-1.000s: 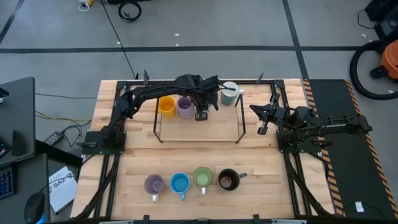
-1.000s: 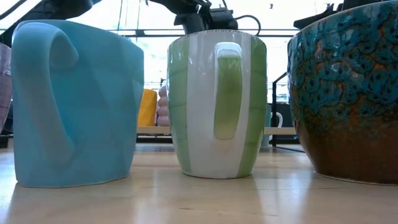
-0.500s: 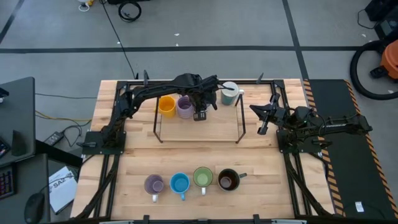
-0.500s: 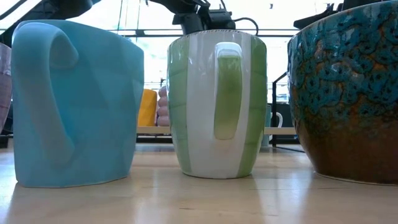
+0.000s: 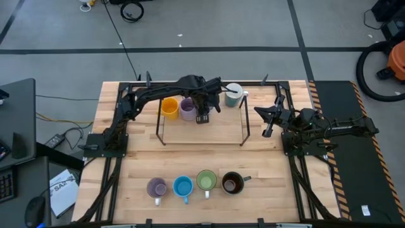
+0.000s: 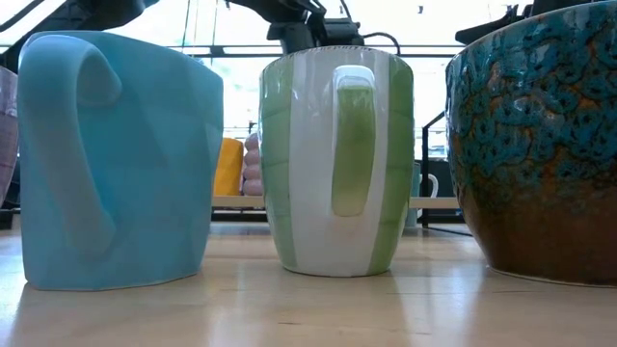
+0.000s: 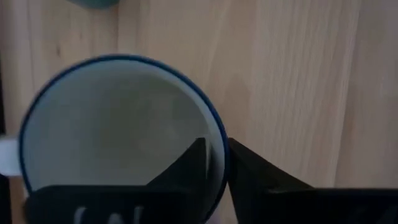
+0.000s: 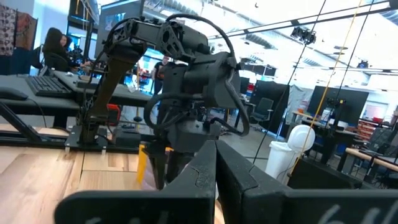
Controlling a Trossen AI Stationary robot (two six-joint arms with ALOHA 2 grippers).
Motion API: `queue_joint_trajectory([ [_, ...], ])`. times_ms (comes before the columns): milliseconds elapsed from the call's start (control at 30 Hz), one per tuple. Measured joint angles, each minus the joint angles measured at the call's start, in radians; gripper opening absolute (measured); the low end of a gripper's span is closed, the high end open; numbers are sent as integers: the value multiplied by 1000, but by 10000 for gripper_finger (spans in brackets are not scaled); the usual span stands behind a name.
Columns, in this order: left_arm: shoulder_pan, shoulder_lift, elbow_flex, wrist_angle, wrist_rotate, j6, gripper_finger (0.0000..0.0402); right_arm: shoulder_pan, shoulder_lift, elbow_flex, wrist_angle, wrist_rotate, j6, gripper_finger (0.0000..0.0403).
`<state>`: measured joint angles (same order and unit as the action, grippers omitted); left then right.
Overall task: Place coffee mugs
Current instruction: Put the white mug on the shelf, then put the light blue mug on the shelf
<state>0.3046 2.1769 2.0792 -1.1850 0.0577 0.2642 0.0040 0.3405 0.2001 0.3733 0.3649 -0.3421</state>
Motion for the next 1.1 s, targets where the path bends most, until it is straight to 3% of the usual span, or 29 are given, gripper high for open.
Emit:
queue_joint_trajectory([
  [333,-1,-24,1,24,-9,-13,141,0,0,0,-1,0,0,9],
  [867,6,-66,2,149,-87,39,144,0,0,0,2,-2,-4,9],
  [1100,6,-66,2,353,-87,63,144,0,0,0,1,-2,-2,9],
])
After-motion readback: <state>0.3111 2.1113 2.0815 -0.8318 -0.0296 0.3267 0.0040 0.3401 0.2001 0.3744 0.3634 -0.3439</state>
